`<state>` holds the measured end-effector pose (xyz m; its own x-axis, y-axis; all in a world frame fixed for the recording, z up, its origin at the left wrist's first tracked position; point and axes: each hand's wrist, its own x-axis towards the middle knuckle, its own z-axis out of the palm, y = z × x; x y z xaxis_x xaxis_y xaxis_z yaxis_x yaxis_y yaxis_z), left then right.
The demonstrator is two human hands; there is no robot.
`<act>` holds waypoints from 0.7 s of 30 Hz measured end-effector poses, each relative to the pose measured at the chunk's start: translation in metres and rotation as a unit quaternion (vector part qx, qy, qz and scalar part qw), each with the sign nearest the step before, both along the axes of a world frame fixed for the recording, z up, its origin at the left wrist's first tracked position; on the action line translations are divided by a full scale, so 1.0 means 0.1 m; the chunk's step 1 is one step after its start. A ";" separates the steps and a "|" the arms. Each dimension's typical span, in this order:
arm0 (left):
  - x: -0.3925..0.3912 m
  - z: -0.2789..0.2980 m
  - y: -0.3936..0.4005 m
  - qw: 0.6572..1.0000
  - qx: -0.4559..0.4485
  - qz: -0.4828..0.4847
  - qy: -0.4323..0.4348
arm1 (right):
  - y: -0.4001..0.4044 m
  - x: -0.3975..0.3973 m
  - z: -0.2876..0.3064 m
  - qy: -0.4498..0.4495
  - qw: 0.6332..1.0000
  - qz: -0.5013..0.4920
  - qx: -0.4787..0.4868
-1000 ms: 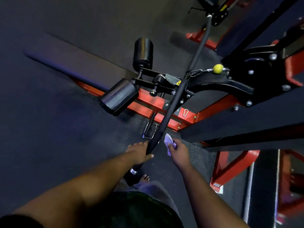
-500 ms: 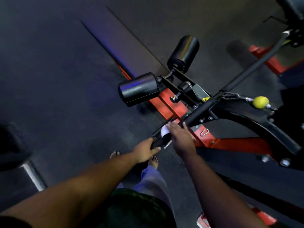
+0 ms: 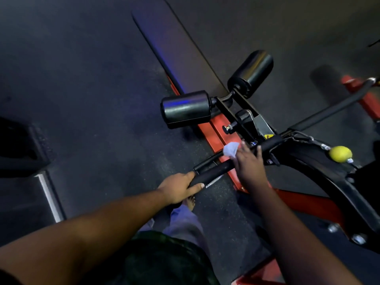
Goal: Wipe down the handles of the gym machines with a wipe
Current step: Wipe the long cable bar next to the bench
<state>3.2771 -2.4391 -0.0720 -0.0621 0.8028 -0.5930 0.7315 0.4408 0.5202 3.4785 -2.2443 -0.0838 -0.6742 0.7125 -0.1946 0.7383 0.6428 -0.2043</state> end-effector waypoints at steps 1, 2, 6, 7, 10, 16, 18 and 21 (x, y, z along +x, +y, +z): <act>-0.02 0.02 0.01 1.000 0.000 0.001 0.000 | -0.14 -0.03 -0.01 0.019 1.000 0.005 -0.017; -0.03 0.03 0.02 1.000 -0.002 0.001 -0.001 | -0.26 -0.04 -0.01 0.033 0.999 0.015 -0.030; -0.05 0.06 0.01 1.000 -0.002 -0.005 -0.005 | -0.05 0.13 0.14 0.047 0.996 0.069 0.040; -0.06 0.07 0.01 1.000 -0.001 -0.003 -0.007 | 0.13 0.20 0.17 0.025 0.995 0.051 0.080; -0.10 0.05 -0.04 1.000 0.006 0.009 -0.018 | 0.63 0.29 0.22 -0.095 0.988 -0.066 0.098; -0.11 0.05 -0.15 0.999 0.006 0.021 -0.027 | 0.38 0.10 0.09 0.021 0.990 -0.136 -0.035; -0.08 0.05 -0.15 0.999 0.004 0.017 -0.027 | 0.05 0.04 0.14 0.054 0.992 -0.089 -0.069; -0.05 0.04 -0.18 0.999 -0.003 0.016 -0.036 | -0.56 -0.13 0.20 0.065 0.992 0.024 -0.106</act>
<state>3.2719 -2.4572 -0.0678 -0.0437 0.7976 -0.6015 0.6775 0.4662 0.5689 3.4657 -2.3000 -0.0636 -0.7356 0.6315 -0.2453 0.6664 0.6092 -0.4298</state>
